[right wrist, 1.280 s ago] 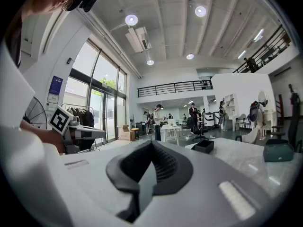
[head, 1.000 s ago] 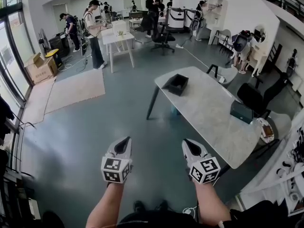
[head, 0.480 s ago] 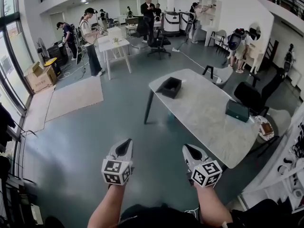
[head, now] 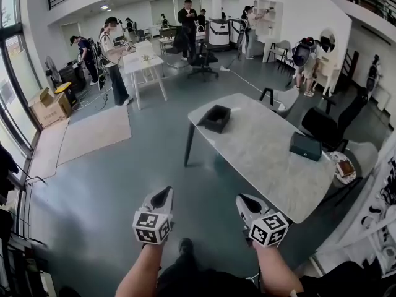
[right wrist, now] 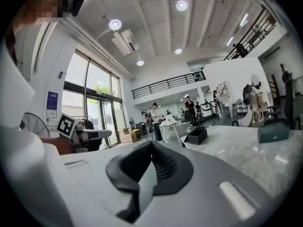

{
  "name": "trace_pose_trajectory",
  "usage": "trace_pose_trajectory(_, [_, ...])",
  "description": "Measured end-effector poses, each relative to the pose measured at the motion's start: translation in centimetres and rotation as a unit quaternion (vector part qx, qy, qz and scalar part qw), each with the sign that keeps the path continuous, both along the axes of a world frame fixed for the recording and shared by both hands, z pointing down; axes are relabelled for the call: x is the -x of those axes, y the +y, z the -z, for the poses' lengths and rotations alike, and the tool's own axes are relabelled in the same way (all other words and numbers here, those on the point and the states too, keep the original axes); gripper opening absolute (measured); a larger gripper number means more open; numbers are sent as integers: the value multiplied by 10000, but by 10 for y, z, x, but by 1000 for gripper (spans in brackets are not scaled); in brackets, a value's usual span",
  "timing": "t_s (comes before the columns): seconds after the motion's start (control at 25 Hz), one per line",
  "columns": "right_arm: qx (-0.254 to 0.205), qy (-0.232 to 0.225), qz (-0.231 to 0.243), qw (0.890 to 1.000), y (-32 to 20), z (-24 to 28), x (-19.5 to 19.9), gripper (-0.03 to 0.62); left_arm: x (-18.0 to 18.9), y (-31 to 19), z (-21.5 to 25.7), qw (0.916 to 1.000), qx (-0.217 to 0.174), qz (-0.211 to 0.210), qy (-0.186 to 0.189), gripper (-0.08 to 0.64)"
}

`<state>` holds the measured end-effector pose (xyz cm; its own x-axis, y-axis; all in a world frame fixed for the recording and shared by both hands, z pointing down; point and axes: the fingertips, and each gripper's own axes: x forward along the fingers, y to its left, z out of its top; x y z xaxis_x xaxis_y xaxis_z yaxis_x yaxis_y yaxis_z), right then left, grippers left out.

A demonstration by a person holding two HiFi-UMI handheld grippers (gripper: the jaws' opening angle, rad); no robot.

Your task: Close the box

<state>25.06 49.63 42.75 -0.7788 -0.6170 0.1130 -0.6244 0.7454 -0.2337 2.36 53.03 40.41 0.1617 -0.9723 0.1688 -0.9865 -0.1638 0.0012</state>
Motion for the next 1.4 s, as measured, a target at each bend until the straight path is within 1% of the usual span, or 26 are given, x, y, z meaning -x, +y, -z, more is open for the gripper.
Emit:
trace_pose_trajectory(0.12, [55,11,11,10000,-16,-6,-1,3,0,-17,-8,10000,48,-28,52,11])
trace_pose_trajectory(0.2, [73,-2,41,10000,-28,-7,6,3,5,-31,-14,9999,94,-62,66,11])
trace_pose_trajectory(0.44, [118,106,46,9999,-84,-9,45,3,41,-93,-22,9996,170,-183,151,11])
trace_pose_trajectory(0.6, [213,140,96,9996,-133,-18,83,2,75,-146,-32,9993,232,-259,160,11])
trace_pose_trajectory(0.84, [462,312,169,9983,-208,-34,149,2,139,-227,-45,9985,376,-296,279,11])
trace_pose_trajectory(1.08, [538,440,220,9973,-281,-41,224,3,206,-302,-51,9968,319,-355,636,11])
trace_pose_trajectory(1.24, [473,497,184,9975,-310,-40,254,3,234,-333,-52,9967,296,-522,548,11])
trace_pose_trajectory(1.4, [492,479,-32,9976,-338,-37,256,3,244,-365,-45,9964,318,-736,293,11])
